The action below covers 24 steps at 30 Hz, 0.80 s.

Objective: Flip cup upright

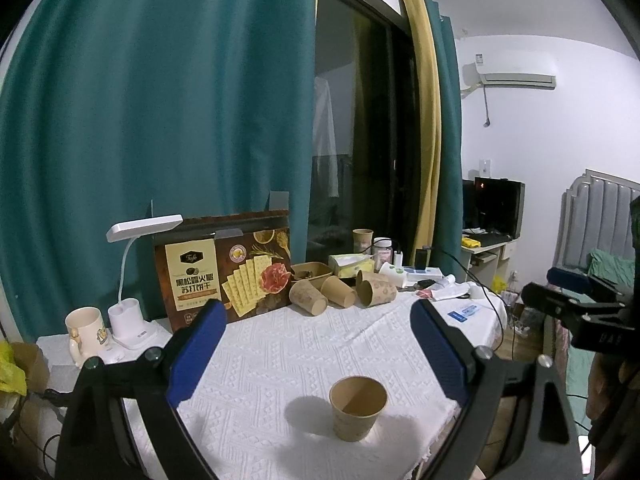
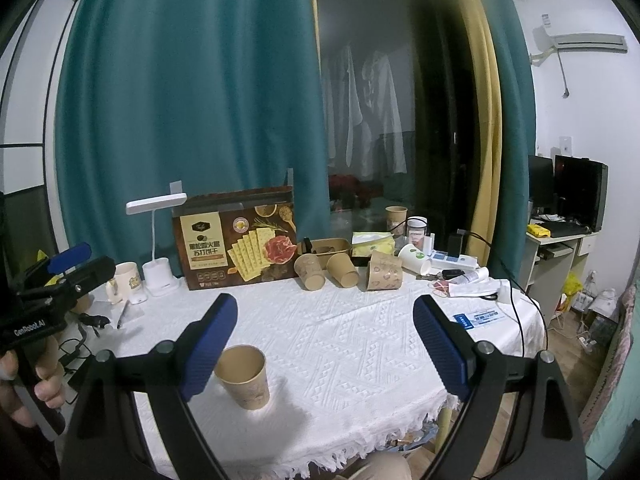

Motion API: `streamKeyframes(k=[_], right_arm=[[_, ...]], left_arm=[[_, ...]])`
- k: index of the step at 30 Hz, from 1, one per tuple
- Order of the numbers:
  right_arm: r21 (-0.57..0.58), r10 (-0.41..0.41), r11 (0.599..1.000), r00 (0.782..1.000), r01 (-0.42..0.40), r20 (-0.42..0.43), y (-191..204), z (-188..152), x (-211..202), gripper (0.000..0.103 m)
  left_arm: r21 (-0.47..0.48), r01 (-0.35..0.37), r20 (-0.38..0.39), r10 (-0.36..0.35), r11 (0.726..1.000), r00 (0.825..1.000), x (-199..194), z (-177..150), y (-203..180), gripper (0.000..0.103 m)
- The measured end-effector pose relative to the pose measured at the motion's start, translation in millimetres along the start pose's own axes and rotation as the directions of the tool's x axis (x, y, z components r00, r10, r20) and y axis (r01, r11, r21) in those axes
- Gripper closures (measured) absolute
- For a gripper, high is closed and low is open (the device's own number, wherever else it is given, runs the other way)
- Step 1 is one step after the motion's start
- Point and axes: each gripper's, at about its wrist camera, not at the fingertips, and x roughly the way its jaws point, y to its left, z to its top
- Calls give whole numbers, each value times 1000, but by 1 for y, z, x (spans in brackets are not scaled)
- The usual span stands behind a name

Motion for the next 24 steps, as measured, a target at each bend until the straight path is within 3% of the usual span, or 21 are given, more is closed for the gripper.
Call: streamKeyframes(k=[24], right_arm=[[2, 1, 1000, 1000, -1, -3, -1, 0, 0, 15]], left_arm=[[0, -1, 4, 1, 1000, 1000, -1, 2, -1, 10]])
